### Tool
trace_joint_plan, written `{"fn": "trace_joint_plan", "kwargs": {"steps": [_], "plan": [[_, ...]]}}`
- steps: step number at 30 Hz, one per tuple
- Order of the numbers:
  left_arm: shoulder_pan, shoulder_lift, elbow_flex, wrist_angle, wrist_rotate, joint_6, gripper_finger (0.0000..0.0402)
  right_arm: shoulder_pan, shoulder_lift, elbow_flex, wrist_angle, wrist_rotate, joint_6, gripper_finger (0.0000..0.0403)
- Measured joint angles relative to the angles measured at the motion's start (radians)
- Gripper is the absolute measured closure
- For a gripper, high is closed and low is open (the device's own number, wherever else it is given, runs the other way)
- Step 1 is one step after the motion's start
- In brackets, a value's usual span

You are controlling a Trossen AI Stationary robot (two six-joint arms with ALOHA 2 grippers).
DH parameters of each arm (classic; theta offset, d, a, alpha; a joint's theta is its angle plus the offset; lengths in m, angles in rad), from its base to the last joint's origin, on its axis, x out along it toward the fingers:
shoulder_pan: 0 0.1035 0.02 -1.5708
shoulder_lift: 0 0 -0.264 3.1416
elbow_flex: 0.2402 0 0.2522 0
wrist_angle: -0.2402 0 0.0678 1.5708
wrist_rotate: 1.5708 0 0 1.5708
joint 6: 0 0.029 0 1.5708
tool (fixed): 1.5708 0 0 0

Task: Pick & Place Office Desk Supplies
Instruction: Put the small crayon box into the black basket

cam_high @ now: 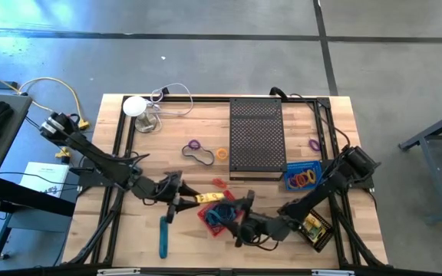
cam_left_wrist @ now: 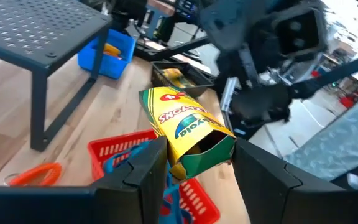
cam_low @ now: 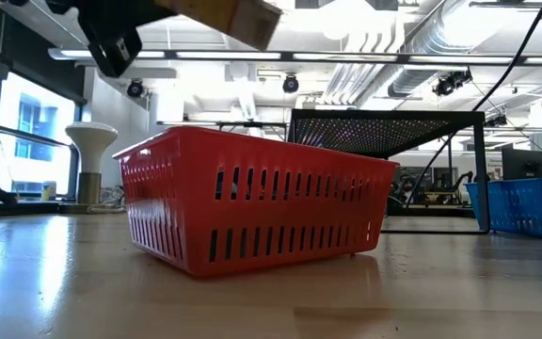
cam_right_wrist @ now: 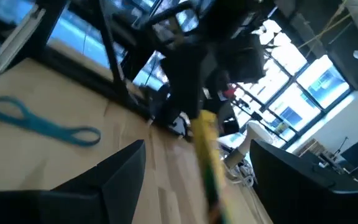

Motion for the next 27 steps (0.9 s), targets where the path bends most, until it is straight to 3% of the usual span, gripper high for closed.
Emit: {"fn": "trace_joint_plan", "kwargs": {"steps": [12, 19, 27], "plan": [[0.065, 0.039, 0.0, 0.03, -0.003, -0.035, 0.0236, -0.096, 0.001, 0.147, -0.474, 0.041, 0.24, 0.0127], [0.065, 0.039, 0.0, 0.039, 0.001, -0.035, 0.0236, -0.132, 0.001, 0.147, -0.542, -0.031, 0.305, 0.0127], [0.065, 0.039, 0.0, 0.041, 0.002, -0.046, 0.0236, -0.138, 0.001, 0.147, -0.542, -0.041, 0.316, 0.0139]]}}
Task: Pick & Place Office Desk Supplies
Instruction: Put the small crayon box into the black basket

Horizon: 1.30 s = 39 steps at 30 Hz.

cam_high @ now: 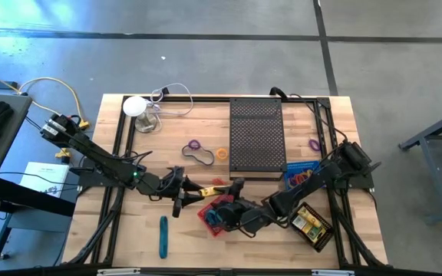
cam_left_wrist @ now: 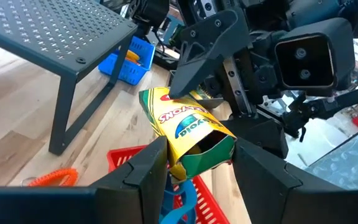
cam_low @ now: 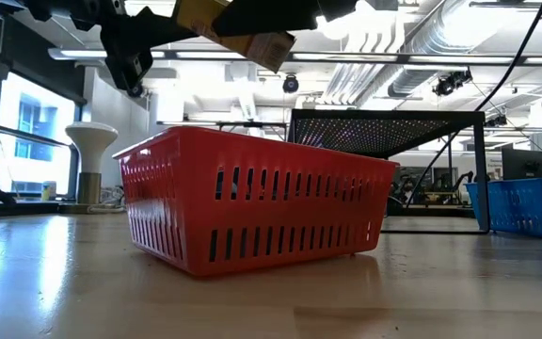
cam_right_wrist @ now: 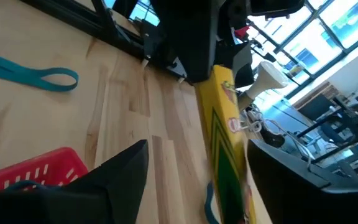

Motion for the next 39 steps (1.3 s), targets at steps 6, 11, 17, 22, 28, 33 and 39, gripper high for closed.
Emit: {"fn": "trace_joint_plan", "kwargs": {"steps": [6, 11, 17, 22, 28, 33, 39], "plan": [[0.0, 0.002, 0.0, 0.0, 0.0, -0.027, 0.0236, -0.019, 0.0, 0.0, -0.001, -0.04, -0.001, 0.0201], [0.0, 0.002, 0.0, -0.003, 0.002, -0.032, 0.0236, -0.023, 0.0, 0.0, 0.0, -0.046, 0.005, 0.027], [0.0, 0.002, 0.0, -0.006, 0.003, -0.035, 0.0236, -0.023, 0.0, 0.0, 0.0, -0.045, 0.006, 0.0348], [0.0, 0.003, 0.0, -0.006, 0.002, -0.032, 0.0236, -0.022, 0.0, 0.0, -0.001, -0.045, 0.006, 0.0387], [0.0, 0.003, 0.0, -0.005, -0.027, -0.03, 0.0236, -0.022, 0.0, 0.0, 0.0, -0.044, 0.006, 0.0368], [-0.001, 0.003, 0.0, 0.005, -0.069, 0.046, 0.0232, -0.006, 0.0, 0.0, 0.0, -0.033, 0.013, 0.038], [-0.002, 0.004, 0.0, 0.061, -0.056, 0.115, 0.0212, 0.032, -0.001, 0.0, 0.002, -0.018, 0.068, 0.038]]}}
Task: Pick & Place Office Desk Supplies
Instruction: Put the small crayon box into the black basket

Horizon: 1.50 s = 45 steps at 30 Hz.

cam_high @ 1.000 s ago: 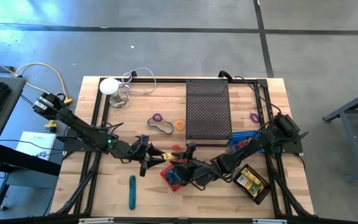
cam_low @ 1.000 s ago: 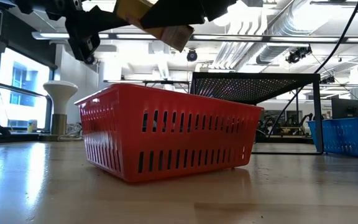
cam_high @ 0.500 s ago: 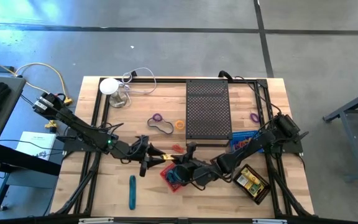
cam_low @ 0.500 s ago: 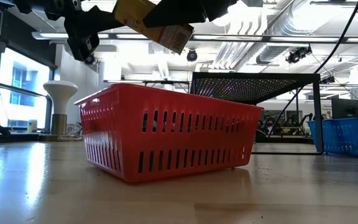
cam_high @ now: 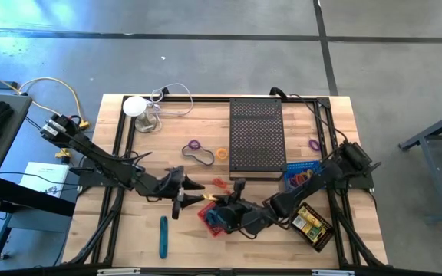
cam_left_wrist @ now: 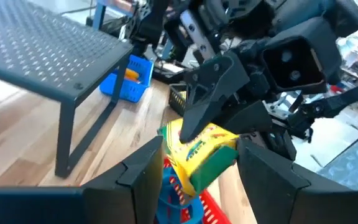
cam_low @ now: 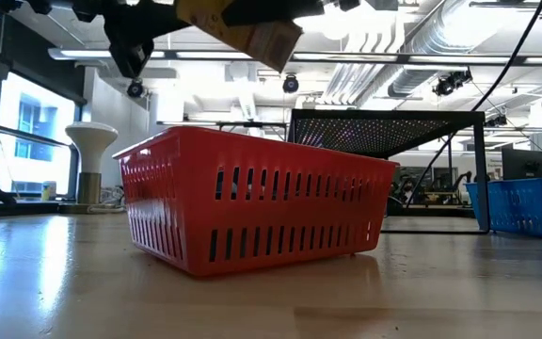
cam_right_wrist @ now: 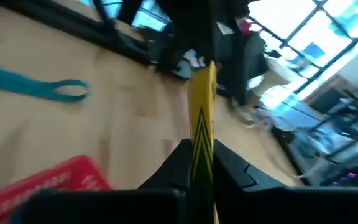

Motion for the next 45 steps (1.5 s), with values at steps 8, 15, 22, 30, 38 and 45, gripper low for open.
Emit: {"fn": "trace_joint_plan", "kwargs": {"steps": [8, 15, 22, 30, 38, 45], "plan": [[-0.006, -0.001, 0.0, 0.051, -0.026, 0.029, 0.0198, 0.056, 0.0, 0.0, -0.038, 0.004, 0.018, 0.0387], [-0.005, -0.001, 0.0, 0.056, -0.024, 0.029, 0.0197, 0.164, -0.021, -0.001, -0.138, 0.081, 0.148, 0.0384], [-0.005, -0.001, 0.0, 0.042, -0.019, 0.029, 0.0197, 0.313, -0.106, -0.001, -0.391, 0.01, 0.551, 0.0384], [-0.006, -0.001, 0.0, 0.042, -0.017, 0.029, 0.0197, 0.438, -0.268, 0.0, -0.793, -0.183, 1.259, 0.0384], [-0.006, -0.001, 0.0, 0.041, -0.016, 0.029, 0.0197, 0.519, -0.339, 0.0, -1.124, -0.505, 1.888, 0.0384], [-0.006, -0.001, 0.0, 0.038, -0.016, 0.029, 0.0197, 0.566, -0.326, -0.007, -1.443, -0.708, 2.289, 0.0384]]}}
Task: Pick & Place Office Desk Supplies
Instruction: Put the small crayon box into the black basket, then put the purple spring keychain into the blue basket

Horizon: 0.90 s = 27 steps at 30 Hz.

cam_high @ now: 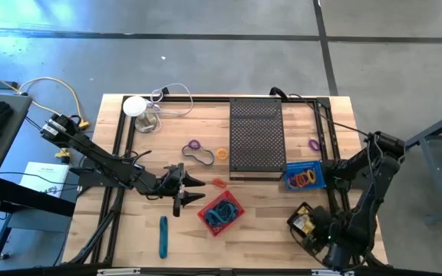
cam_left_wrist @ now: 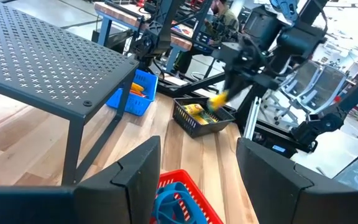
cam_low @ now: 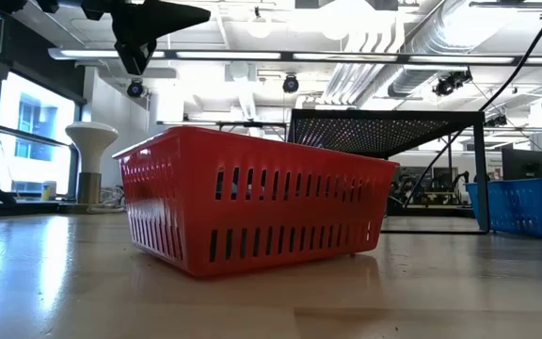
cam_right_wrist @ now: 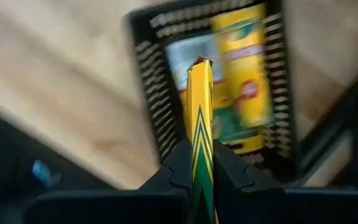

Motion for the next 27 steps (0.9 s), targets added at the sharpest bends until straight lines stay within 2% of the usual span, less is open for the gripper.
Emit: {"fn": "trace_joint_plan", "kwargs": {"steps": [4, 10, 14, 21, 27], "plan": [[-0.001, 0.0, 0.0, 0.0, 0.0, 0.0, 0.0197, 0.007, 0.0, -0.035, -0.002, -0.005, 0.1, 0.0384], [-0.001, 0.0, 0.0, -0.001, 0.0, 0.0, 0.0197, 0.007, 0.0, -0.116, 0.117, -0.021, 0.053, 0.0364], [-0.001, 0.0, 0.0, -0.002, 0.0, 0.0, 0.0197, 0.003, 0.0, -0.137, 0.126, -0.021, 0.057, 0.0321], [-0.001, 0.0, 0.0, -0.001, 0.0, 0.0, 0.0197, 0.002, 0.0, -0.137, 0.111, -0.022, 0.053, 0.0222], [-0.001, 0.0, 0.0, -0.002, -0.001, 0.0, 0.0197, 0.003, -0.001, -0.137, 0.092, -0.015, 0.02, 0.0181]]}}
